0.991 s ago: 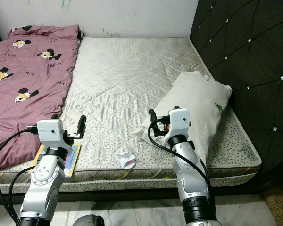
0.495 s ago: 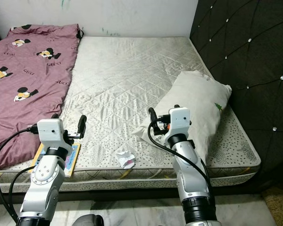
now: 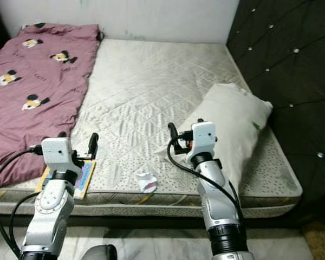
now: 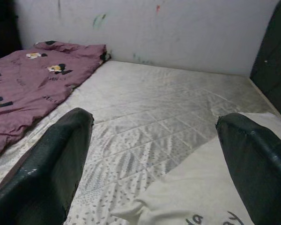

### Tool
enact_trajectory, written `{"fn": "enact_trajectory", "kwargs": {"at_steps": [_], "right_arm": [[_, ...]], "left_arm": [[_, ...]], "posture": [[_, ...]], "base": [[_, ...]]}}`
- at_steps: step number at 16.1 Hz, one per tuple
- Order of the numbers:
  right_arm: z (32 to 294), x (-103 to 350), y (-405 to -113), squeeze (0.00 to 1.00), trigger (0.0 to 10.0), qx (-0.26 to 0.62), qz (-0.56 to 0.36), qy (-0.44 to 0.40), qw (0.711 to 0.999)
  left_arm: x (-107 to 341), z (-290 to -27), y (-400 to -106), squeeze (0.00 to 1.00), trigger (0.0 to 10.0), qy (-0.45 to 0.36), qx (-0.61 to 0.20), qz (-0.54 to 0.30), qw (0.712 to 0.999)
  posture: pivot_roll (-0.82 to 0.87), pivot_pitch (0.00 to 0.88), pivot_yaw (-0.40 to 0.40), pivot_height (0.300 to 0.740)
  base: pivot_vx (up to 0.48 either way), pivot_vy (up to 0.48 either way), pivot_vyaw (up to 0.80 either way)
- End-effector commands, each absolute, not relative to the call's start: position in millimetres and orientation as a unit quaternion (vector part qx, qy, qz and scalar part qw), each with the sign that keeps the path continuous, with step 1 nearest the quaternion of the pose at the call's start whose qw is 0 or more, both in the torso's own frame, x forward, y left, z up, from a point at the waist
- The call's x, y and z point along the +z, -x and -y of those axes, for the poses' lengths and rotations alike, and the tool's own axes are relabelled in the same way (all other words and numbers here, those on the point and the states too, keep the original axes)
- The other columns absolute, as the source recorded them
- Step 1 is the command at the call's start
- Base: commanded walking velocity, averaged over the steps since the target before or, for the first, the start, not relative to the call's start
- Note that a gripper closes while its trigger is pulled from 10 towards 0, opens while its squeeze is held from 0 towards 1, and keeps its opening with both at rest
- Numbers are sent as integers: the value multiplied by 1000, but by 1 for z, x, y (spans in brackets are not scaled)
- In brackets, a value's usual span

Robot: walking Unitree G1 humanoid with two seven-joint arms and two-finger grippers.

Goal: Clean up the room

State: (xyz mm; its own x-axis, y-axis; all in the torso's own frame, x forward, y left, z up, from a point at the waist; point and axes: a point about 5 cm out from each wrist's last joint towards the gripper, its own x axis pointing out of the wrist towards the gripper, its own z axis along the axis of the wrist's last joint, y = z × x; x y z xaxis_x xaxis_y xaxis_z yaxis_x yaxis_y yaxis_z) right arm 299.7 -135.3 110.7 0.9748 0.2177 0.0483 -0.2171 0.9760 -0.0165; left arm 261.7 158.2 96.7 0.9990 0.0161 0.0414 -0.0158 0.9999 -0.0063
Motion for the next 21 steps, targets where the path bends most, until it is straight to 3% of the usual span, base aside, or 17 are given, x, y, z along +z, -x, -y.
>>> {"fn": "enact_trajectory", "kwargs": {"at_steps": [1, 21], "right_arm": [[138, 111, -300, 0, 10000, 107, 21, 5, 994], [143, 111, -298, 0, 10000, 97, 22, 4, 995]], "left_arm": [[99, -158, -263, 0, 10000, 0, 11, 24, 1000], [99, -160, -260, 0, 10000, 4, 17, 21, 1000]], "posture": [[-10, 25, -28, 740], [-17, 31, -18, 740]], "base": [[0, 0, 0], [0, 0, 0]]}}
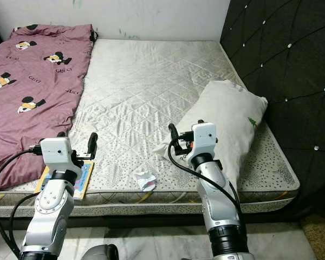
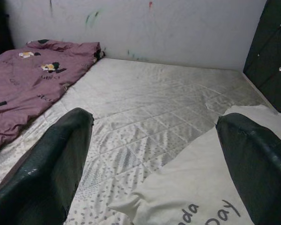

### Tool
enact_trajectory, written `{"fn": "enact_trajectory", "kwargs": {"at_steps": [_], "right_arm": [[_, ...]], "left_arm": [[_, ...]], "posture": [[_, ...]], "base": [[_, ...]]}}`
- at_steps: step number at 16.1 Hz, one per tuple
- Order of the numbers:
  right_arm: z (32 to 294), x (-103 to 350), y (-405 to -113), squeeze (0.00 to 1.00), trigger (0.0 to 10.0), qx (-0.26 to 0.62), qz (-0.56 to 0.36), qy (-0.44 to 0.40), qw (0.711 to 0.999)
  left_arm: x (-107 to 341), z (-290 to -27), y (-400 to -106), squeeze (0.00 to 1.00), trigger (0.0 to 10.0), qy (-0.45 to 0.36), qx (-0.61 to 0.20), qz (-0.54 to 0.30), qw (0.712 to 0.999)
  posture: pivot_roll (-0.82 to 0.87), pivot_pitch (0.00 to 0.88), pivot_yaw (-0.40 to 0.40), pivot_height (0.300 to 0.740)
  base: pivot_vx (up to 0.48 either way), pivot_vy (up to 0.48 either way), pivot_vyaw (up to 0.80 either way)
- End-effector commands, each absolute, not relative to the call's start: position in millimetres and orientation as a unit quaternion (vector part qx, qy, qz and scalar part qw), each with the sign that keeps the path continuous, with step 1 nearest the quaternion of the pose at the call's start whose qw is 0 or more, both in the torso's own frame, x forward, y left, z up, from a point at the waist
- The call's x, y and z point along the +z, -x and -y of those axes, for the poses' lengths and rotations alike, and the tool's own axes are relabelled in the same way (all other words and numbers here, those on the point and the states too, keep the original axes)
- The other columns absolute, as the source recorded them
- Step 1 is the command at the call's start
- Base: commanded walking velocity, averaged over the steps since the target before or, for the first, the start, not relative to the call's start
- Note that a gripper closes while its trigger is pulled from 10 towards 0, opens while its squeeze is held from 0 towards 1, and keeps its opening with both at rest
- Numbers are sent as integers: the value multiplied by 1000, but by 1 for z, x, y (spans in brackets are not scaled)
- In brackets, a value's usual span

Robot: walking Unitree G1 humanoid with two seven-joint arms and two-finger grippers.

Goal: Clean up the room

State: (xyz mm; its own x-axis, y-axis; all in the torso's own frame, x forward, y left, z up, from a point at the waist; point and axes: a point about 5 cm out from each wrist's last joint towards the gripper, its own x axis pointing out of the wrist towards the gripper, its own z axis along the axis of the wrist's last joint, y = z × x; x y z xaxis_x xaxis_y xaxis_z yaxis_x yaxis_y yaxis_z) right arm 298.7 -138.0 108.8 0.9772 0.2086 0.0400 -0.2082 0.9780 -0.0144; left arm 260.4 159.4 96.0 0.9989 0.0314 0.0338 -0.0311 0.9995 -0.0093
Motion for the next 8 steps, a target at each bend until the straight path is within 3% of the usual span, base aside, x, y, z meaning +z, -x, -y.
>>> {"fn": "enact_trajectory", "kwargs": {"at_steps": [1, 8], "right_arm": [[143, 110, -298, 0, 10000, 98, 21, 10, 995], [144, 109, -296, 0, 10000, 99, 17, 4, 995]], "left_arm": [[99, -161, -259, 0, 10000, 6, 18, 19, 1000], [99, -161, -257, 0, 10000, 5, 22, 17, 1000]], "posture": [[-15, 32, -19, 740], [-13, 43, -28, 740]], "base": [[0, 0, 0], [0, 0, 0]]}}
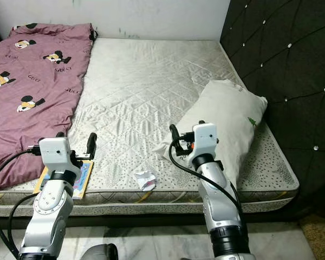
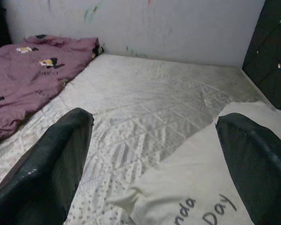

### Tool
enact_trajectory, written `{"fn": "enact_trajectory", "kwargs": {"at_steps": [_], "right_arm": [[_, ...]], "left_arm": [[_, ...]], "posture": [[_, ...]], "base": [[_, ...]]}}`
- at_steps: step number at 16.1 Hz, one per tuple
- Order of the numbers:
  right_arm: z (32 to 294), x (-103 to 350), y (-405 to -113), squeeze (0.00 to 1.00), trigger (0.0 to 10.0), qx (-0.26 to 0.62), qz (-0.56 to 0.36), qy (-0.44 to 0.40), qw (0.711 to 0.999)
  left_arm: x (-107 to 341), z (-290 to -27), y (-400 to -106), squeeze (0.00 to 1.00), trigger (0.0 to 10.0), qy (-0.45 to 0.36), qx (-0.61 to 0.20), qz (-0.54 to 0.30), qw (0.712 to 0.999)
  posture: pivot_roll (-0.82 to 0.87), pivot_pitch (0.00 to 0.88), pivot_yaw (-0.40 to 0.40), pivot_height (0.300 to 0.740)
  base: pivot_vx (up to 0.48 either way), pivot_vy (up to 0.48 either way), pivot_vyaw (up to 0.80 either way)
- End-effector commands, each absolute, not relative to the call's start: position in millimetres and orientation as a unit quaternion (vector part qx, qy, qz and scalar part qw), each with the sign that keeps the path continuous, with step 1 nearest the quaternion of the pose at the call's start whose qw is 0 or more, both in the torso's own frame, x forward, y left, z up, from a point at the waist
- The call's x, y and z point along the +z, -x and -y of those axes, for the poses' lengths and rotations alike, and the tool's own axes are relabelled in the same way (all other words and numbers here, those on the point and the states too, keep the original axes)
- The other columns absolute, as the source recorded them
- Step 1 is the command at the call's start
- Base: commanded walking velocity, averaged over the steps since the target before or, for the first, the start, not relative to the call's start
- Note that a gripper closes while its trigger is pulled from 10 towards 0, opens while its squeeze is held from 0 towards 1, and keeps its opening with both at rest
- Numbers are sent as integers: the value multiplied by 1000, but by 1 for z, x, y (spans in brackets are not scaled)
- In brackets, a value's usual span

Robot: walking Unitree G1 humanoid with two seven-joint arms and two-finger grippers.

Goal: Clean up the room

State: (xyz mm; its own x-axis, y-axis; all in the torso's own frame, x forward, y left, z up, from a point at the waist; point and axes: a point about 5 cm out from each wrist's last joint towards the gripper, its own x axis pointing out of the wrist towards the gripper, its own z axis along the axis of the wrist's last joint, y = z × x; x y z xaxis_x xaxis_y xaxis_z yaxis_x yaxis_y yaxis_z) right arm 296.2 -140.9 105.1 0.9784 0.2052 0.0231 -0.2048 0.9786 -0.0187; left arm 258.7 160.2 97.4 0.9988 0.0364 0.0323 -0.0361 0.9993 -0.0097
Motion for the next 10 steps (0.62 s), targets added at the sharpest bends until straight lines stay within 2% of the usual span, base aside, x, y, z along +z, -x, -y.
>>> {"fn": "enact_trajectory", "kwargs": {"at_steps": [1, 3, 6, 7, 9, 10], "right_arm": [[144, 108, -296, 0, 10000, 102, 13, 27, 994], [141, 109, -296, 0, 10000, 105, 17, 29, 994], [144, 112, -297, 0, 10000, 97, 22, 11, 995], [148, 112, -297, 0, 10000, 92, 19, 8, 996], [153, 110, -295, 0, 10000, 87, 15, 11, 996], [153, 109, -293, 0, 10000, 86, 13, 11, 996]], "left_arm": [[99, -161, -258, 0, 10000, 7, 21, 16, 1000], [99, -160, -258, 0, 10000, 7, 16, 17, 1000], [100, -161, -259, 0, 10000, 6, 22, 17, 1000], [96, -158, -256, 0, 10000, 113, -7, -20, 993], [100, -167, -255, 0, 10000, 27, 16, 9, 999], [99, -170, -253, 0, 10000, 11, 27, 10, 1000]], "posture": [[-16, 47, -29, 740], [-18, 46, -27, 740], [-19, 49, -25, 740], [-16, 55, -31, 740], [-13, 66, -35, 740], [-12, 67, -34, 740]], "base": [[0, 0, 0], [0, 0, 800], [0, 0, 0], [0, 0, 0], [0, 0, 0], [0, 0, 0]]}}
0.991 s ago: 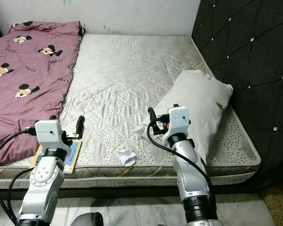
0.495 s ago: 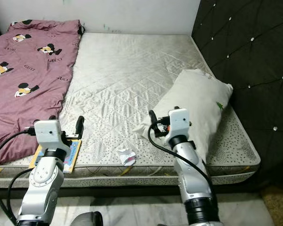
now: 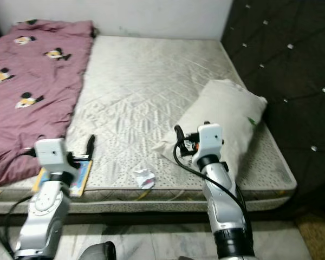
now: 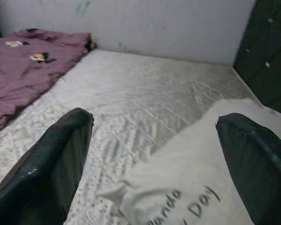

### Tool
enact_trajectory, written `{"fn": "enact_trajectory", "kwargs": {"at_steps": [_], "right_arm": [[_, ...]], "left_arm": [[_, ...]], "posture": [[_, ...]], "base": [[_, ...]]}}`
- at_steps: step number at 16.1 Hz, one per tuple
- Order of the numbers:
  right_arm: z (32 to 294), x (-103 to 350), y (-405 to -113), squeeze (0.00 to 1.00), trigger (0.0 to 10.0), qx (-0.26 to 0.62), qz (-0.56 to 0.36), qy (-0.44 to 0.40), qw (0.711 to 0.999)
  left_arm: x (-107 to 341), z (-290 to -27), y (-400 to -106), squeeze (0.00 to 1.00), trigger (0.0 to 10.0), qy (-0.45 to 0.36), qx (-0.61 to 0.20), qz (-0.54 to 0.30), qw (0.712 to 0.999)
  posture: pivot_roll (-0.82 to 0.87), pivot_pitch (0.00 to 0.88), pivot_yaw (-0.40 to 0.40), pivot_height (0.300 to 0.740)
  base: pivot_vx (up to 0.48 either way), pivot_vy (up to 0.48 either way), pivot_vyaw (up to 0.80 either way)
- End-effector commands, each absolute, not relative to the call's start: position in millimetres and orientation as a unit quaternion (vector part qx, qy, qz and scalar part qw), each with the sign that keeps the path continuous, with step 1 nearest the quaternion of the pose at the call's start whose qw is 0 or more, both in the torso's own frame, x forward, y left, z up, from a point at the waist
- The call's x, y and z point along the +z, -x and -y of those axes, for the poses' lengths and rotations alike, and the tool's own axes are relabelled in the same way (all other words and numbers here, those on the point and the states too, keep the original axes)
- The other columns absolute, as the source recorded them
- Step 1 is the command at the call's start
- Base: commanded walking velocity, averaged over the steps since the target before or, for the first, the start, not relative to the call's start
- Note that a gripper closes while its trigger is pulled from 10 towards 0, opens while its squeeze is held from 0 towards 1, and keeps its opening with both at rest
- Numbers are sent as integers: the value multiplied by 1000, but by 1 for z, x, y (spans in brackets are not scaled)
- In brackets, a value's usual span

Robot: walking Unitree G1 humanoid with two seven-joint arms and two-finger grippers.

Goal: Clean up the room

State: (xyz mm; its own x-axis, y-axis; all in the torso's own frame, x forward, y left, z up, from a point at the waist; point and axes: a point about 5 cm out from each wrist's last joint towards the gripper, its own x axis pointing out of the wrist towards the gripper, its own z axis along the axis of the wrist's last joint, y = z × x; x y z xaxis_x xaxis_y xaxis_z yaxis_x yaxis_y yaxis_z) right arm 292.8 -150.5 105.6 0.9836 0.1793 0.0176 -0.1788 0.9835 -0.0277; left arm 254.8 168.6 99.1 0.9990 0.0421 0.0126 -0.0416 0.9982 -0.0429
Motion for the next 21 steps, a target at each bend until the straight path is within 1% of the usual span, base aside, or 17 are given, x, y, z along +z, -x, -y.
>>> {"fn": "enact_trajectory", "kwargs": {"at_steps": [1, 5, 8, 10, 11, 12, 15, 17, 21], "right_arm": [[153, 107, -291, 0, 10000, 86, 10, 10, 996], [143, 110, -302, 0, 10000, 104, 13, 5, 994], [129, 112, -311, 0, 10000, 140, 12, 4, 990], [123, 114, -314, 0, 10000, 152, 14, 4, 988], [123, 115, -314, 0, 10000, 151, 16, 5, 988], [125, 115, -315, 0, 10000, 146, 17, 5, 989], [142, 113, -308, 0, 10000, 99, 26, 3, 995], [153, 112, -302, 0, 10000, 68, 31, 2, 997], [162, 109, -295, 0, 10000, 41, 32, 2, 999]], "left_arm": [[97, -173, -251, 0, 10000, 16, 34, 3, 999], [102, -167, -253, 0, 10000, 9, 35, 16, 999], [103, -178, -246, 0, 10000, 4, 71, 26, 997], [100, -183, -240, 0, 10000, 3, 85, 23, 996], [99, -181, -240, 0, 10000, 4, 84, 21, 996], [98, -178, -241, 0, 10000, 5, 79, 20, 997], [101, -163, -259, 0, 10000, 5, 28, 22, 999], [103, -158, -270, 0, 10000, 3, 9, 22, 1000], [102, -154, -276, 0, 10000, 2, -11, 21, 1000]], "posture": [[-9, 62, -35, 740], [24, 38, -73, 740], [70, 26, -129, 740], [71, 24, -137, 740], [71, 24, -137, 740], [63, 22, -127, 740], [0, 4, -36, 740], [-38, 0, 18, 740], [-65, 0, 57, 740]], "base": [[0, 0, 0], [0, 0, 0], [0, 0, 0], [0, 0, 0], [0, 0, 0], [0, 0, 0], [0, 0, 0], [0, 0, 0], [0, 0, 0]]}}
